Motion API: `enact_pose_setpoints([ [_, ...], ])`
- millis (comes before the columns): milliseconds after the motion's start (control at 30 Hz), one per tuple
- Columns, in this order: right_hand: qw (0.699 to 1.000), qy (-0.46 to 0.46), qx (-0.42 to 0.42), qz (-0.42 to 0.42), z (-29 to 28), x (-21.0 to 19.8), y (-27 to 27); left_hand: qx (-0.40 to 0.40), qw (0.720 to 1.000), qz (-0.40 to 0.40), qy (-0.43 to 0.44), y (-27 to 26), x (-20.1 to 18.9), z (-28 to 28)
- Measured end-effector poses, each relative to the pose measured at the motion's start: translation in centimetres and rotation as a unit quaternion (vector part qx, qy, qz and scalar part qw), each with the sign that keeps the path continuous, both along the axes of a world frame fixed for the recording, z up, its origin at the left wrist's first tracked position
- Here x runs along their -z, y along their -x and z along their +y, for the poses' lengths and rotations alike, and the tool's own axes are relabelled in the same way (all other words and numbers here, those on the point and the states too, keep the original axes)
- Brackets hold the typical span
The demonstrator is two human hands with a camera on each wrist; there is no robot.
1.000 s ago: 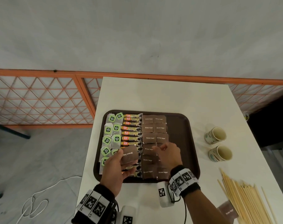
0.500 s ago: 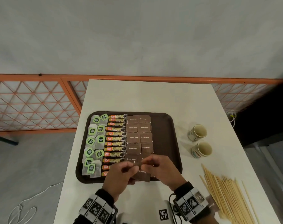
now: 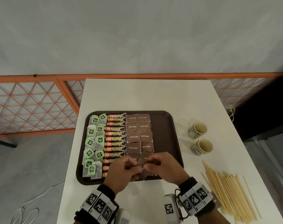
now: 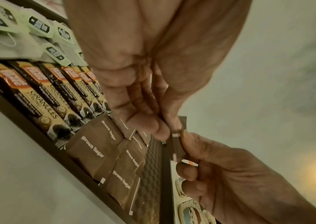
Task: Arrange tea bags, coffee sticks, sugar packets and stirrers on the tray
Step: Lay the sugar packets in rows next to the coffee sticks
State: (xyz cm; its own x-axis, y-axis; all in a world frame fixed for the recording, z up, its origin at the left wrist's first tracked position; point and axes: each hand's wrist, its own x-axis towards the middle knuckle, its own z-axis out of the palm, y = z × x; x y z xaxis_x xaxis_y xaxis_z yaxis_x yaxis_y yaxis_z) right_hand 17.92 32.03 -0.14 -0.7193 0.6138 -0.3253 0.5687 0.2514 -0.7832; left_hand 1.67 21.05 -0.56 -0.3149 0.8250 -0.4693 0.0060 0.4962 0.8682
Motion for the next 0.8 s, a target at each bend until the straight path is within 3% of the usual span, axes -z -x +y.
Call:
enact_pose_setpoints([
  [133,0.992,0.033,0.124,-0.019,2.3,1.0,0.4,-0.093,0.995,0.016,-0.024,0.6,0.0,0.1],
  [300,0.96,0.096,0.258,-0.04,5.2,3.2,1.8,-0.079,0.997,0.019,-0.007,1.9,0.4,-1.0],
  [567,0.937,0.061,0.31,-0.149,5.6,7.1,2.4,-0.067,0.997,0.009,0.029,2.8,1.6,-2.1],
  [800,0.939,0.033,0.31,-0.146,5.0,6.3,2.3,-0.025,0.999,0.027,0.02,2.2,1.9,-2.0],
])
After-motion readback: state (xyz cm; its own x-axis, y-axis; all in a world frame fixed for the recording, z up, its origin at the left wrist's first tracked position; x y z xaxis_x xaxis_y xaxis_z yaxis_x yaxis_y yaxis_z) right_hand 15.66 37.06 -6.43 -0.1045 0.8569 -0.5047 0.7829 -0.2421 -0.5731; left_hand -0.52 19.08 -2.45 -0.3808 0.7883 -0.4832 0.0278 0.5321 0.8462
